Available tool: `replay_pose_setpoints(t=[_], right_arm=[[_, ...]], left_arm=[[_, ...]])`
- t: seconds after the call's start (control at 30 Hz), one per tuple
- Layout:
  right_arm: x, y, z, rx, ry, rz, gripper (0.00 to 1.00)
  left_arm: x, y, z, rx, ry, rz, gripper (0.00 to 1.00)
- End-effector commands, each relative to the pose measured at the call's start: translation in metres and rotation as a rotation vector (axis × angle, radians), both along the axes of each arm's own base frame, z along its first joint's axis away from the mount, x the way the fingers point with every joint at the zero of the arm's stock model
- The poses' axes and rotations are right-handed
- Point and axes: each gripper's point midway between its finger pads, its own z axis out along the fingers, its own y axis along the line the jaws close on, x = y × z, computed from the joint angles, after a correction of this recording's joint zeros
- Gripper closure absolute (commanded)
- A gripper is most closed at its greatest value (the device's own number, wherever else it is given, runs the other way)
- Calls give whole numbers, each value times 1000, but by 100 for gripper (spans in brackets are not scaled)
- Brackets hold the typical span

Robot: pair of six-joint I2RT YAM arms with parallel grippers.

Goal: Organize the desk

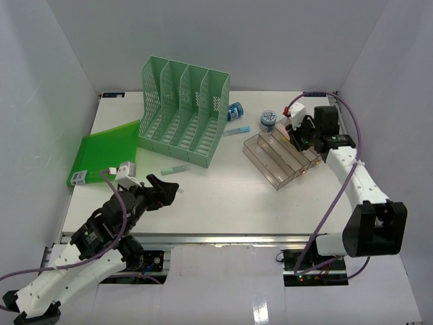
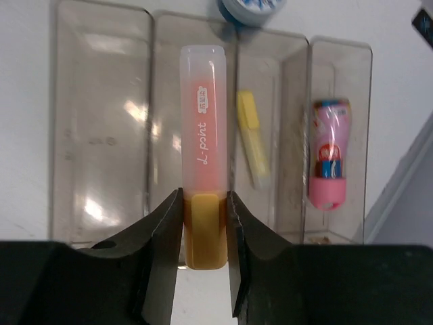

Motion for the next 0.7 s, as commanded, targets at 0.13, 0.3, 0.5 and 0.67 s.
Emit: replay_pose_setpoints(t=[0.13, 0.3, 0.5, 0.67], right_arm=[[54, -87, -22, -99, 55, -145, 92], [75, -94, -45, -120, 102, -155, 92], [80, -88, -71, -97, 158, -122, 87], [75, -85, -80, -91, 179, -102, 57]], left_arm=[[-1, -13, 2, -46, -16, -52, 2], [-2, -15, -11, -59, 17, -47, 2], [1, -22, -27, -49, 75, -45, 2], [8, -32, -39, -39, 113, -42, 2]])
